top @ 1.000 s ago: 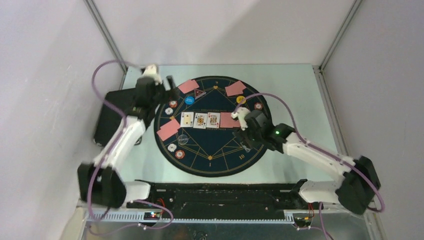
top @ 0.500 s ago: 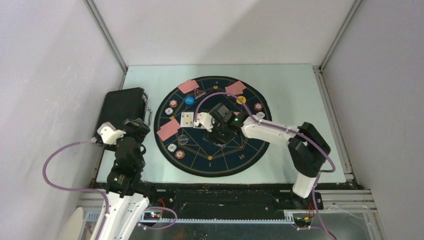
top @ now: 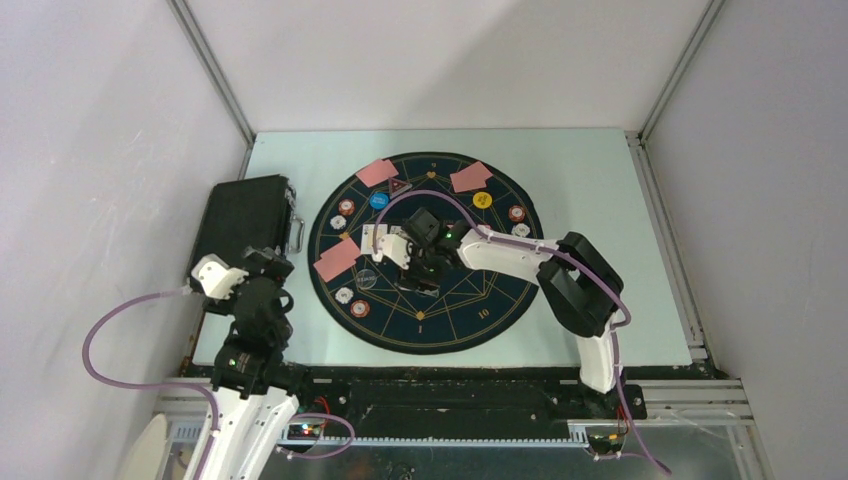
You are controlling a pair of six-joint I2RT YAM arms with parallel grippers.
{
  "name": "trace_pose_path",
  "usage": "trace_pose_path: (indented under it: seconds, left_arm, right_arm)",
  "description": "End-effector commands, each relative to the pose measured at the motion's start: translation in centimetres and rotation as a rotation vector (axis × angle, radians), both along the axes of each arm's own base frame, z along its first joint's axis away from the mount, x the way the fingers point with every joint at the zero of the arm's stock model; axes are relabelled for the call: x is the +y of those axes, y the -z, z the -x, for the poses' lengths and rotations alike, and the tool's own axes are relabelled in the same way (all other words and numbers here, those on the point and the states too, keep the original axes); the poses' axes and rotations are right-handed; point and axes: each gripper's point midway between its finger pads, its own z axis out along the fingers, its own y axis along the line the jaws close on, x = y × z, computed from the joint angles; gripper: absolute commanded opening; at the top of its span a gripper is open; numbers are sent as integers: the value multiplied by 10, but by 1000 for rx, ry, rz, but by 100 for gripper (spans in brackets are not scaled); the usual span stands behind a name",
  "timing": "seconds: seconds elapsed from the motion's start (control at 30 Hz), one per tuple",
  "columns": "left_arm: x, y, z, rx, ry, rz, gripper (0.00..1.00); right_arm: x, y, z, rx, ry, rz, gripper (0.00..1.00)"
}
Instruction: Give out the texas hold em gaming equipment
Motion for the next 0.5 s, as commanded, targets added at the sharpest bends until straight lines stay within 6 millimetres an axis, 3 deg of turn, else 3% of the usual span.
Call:
trace_pose_path:
  seconds: [0.0,0.4,0.47]
  left_arm:
    - [9,1,3,-7,-62,-3,100]
    - [11,2,6,-18,-81,1,100]
    - [11,2,6,-17,-80,-1,100]
  right_arm:
    - [11,-2,-6,-6,-44,-17,23]
    - [3,18,-9,43,3,5,58]
    - [2,18,-9,42,7,9,68]
